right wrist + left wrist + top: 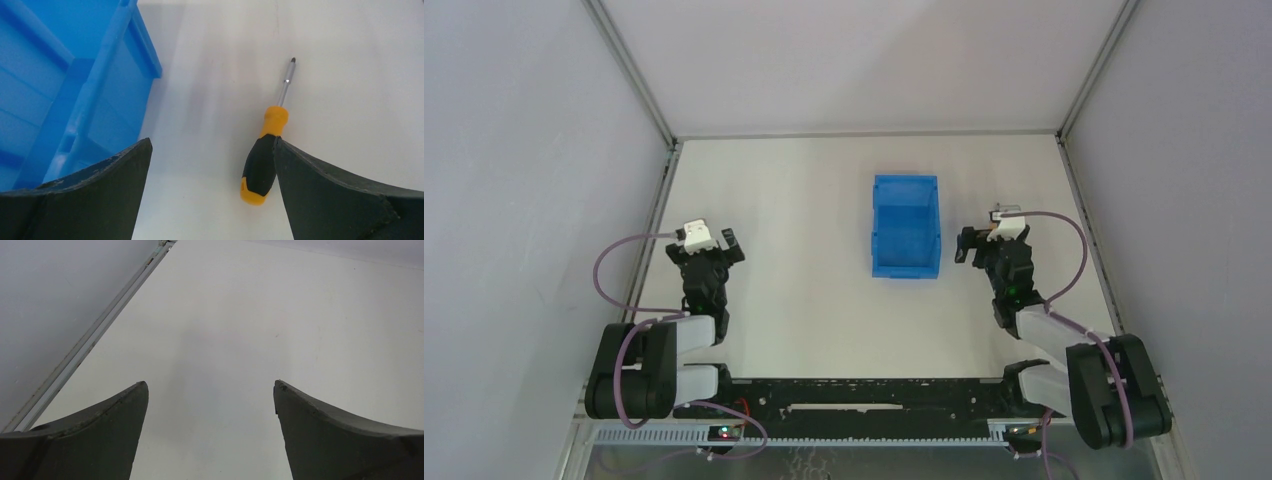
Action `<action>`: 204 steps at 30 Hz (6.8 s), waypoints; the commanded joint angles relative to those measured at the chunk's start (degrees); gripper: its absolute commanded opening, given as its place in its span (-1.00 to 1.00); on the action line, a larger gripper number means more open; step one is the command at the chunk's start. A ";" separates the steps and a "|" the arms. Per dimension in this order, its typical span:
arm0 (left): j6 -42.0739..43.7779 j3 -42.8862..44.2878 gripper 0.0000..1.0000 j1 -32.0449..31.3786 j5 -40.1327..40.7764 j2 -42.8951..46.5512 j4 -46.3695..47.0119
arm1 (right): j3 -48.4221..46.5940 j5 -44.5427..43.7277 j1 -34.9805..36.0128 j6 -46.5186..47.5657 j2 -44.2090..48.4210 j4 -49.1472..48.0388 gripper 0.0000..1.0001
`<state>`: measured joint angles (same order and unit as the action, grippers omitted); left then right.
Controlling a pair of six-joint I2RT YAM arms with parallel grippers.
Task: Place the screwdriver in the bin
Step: Pick up the screwdriver from the center of the board, then place the screwdriver in the bin.
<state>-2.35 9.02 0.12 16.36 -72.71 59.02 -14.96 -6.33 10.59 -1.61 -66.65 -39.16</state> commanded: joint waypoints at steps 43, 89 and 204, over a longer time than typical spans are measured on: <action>1.38 1.97 1.00 -0.30 0.69 0.46 1.75 | -74.04 -4.14 -1.38 -0.51 3.73 74.35 0.99; 1.38 1.97 1.00 -0.30 0.70 0.46 1.80 | -57.11 4.03 -13.75 -7.88 -39.91 67.56 0.74; 1.38 1.97 1.00 -0.30 0.77 0.46 1.80 | -64.24 -4.22 20.31 -17.09 -31.20 64.86 -0.69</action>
<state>-2.37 9.02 0.12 16.36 -72.71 59.02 -79.20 -9.39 29.98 -17.45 -95.39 31.94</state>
